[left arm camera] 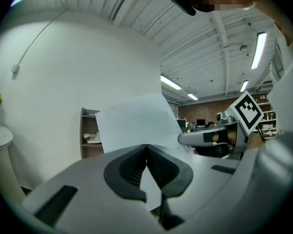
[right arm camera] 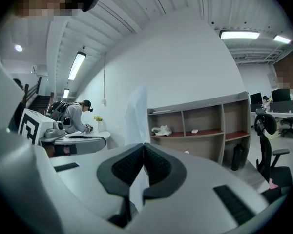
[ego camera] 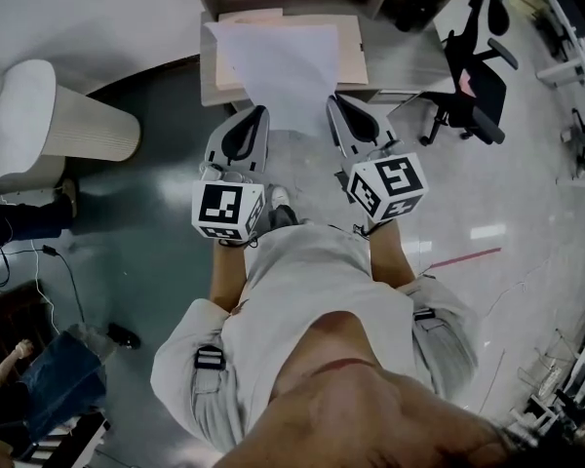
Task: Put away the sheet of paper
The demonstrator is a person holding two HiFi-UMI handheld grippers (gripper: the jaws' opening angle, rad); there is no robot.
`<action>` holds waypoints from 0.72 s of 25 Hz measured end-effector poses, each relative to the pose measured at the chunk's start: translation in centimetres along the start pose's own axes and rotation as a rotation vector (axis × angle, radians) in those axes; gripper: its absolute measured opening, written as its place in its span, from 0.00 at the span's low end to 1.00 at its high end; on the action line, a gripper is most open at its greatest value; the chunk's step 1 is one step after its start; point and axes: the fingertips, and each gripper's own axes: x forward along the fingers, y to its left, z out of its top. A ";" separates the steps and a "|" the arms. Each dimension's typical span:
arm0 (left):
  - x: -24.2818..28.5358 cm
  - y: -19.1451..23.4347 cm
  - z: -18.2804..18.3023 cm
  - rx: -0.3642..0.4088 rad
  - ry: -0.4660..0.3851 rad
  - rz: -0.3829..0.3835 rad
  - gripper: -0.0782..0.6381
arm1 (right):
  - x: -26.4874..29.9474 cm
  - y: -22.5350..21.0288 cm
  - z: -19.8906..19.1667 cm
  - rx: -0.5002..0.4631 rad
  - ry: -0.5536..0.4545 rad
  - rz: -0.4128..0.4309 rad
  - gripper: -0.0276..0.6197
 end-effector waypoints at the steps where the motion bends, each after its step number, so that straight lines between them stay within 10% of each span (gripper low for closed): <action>1: 0.4 0.5 -0.1 -0.005 0.001 -0.005 0.13 | 0.5 0.0 0.0 -0.003 0.004 -0.005 0.07; 18: 4.2 8.0 -1.4 -0.026 0.024 -0.079 0.13 | 7.8 0.4 -0.2 -0.013 0.037 -0.087 0.07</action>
